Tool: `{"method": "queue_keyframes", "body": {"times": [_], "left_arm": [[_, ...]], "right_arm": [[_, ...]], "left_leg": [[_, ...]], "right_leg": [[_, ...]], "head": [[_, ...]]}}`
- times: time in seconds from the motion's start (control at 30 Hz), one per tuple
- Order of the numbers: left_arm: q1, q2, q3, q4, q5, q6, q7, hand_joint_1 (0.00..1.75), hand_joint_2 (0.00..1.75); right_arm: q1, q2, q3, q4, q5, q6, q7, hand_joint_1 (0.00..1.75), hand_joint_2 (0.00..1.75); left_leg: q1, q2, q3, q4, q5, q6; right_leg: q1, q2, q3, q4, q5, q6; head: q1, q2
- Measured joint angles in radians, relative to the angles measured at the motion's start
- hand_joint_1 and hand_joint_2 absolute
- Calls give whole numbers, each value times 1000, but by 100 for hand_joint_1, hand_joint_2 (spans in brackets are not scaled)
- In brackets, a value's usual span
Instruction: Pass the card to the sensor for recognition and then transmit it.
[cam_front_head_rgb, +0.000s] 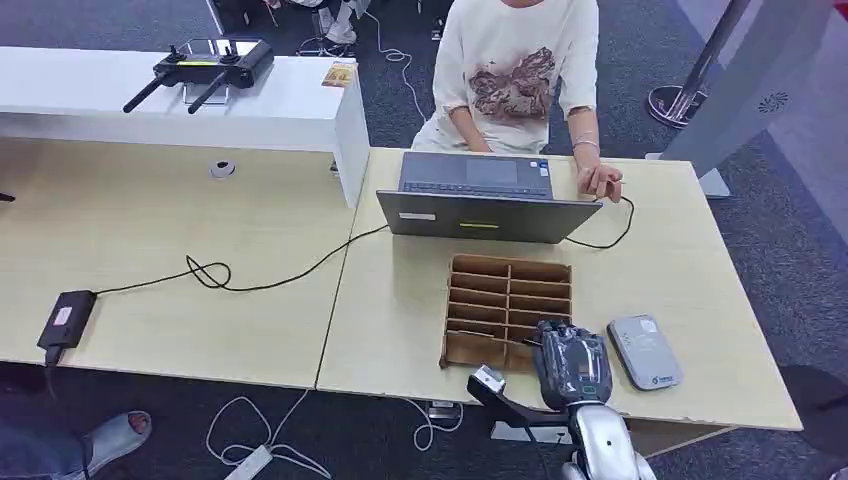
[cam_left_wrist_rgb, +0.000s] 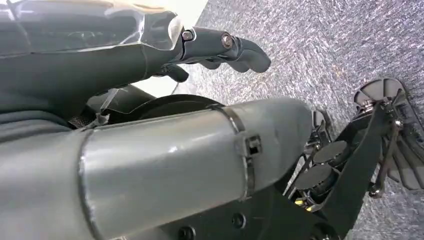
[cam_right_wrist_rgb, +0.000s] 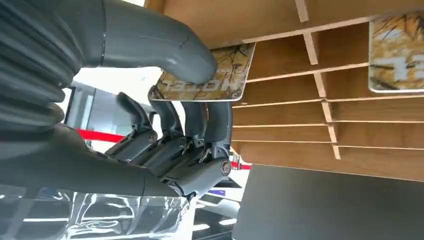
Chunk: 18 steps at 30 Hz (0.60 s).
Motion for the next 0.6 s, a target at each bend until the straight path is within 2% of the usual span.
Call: {"method": "queue_keyframes", "body": {"times": [0.2, 0.33, 0.4, 0.5, 0.6], "left_arm": [[0, 0, -5, 0, 3, -1, 0, 0, 0], [0, -1, -5, 0, 17, -2, -10, 0, 0], [1, -1, -5, 0, 19, -4, -11, 0, 0], [1, -2, -5, 0, 21, -6, -16, 0, 0], [1, -2, -5, 0, 22, -9, -16, 0, 0]], "right_arm": [[-10, 0, 0, 5, 0, 1, 0, 166, 175], [-17, 3, 0, 8, -1, 1, -9, 175, 175], [-18, 5, 0, 8, -9, 1, -31, 175, 175], [-21, 11, -5, 5, -73, 2, -104, 175, 175], [-21, 14, -7, -11, -106, 3, -138, 175, 175]], "left_leg": [[0, 0, 0, 0, 0, 0], [0, 0, 0, 0, 0, 0], [0, 0, 0, 0, 0, 0], [0, 0, 0, 0, 0, 0], [0, 0, 0, 0, 0, 0]], "right_leg": [[0, 0, 0, 0, 0, 0], [0, 0, 0, 0, 0, 0], [0, 0, 0, 0, 0, 0], [0, 0, 0, 0, 0, 0], [0, 0, 0, 0, 0, 0]], "head": [[0, 0], [0, 0], [0, 0], [0, 0], [0, 0]]}}
